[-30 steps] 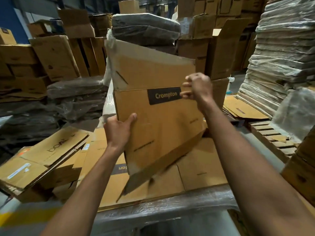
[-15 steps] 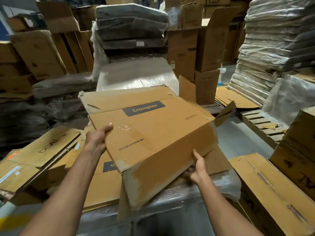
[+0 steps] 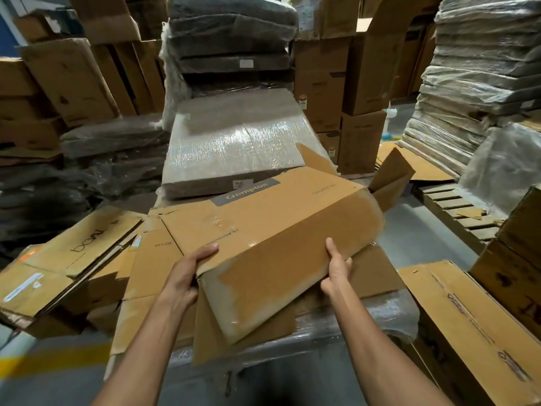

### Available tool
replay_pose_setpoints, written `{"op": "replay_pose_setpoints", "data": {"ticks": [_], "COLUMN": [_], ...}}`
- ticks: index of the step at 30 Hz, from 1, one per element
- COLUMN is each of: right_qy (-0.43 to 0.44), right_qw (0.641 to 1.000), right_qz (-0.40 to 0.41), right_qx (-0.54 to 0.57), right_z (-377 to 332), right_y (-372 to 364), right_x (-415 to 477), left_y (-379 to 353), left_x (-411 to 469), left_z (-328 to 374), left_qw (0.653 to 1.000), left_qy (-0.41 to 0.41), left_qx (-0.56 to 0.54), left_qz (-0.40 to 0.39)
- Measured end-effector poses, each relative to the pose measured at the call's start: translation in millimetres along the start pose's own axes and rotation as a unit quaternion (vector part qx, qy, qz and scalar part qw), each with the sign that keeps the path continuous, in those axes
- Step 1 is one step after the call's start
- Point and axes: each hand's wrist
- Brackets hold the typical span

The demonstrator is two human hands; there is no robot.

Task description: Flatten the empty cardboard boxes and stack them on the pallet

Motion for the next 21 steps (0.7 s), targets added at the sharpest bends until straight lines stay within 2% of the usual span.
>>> {"op": "replay_pose_setpoints", "data": {"ticks": [4, 8, 11, 15, 21], "right_qy": [0.104, 0.188, 0.216, 0.217, 0.144], "right_qw": [0.991, 0.971, 0.953, 0.924, 0.888], "right_qz": [0.009, -0.1, -0.141, -0.069, 0.018], "right_qx": [-0.084, -0.112, -0.157, -0.307, -0.436], "right_z": [-16, -37, -40, -22, 24], "right_y": [-16, -37, -48, -37, 10], "right_x": [-9, -23, -23, -19, -7], "left_y": [17, 34, 41, 52, 59], "left_x": [4, 10, 10, 21, 31], "left_z": [0, 12, 16, 10, 7], "left_qw": [0.998, 0.996, 0.996, 0.995, 0.996], "left_qy": [0.053, 0.067, 0.067, 0.044, 0.031], "left_qx": [-0.02, -0.046, -0.041, -0.029, -0.008], "left_qz": [0.002, 0.036, 0.048, 0.081, 0.082]}}
Point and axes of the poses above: each hand's wrist, its own x-axis towards the middle knuckle, its own y-axis out of the back of the hand, z = x × y, and after that the axes turned 10 degrees about y, right-handed
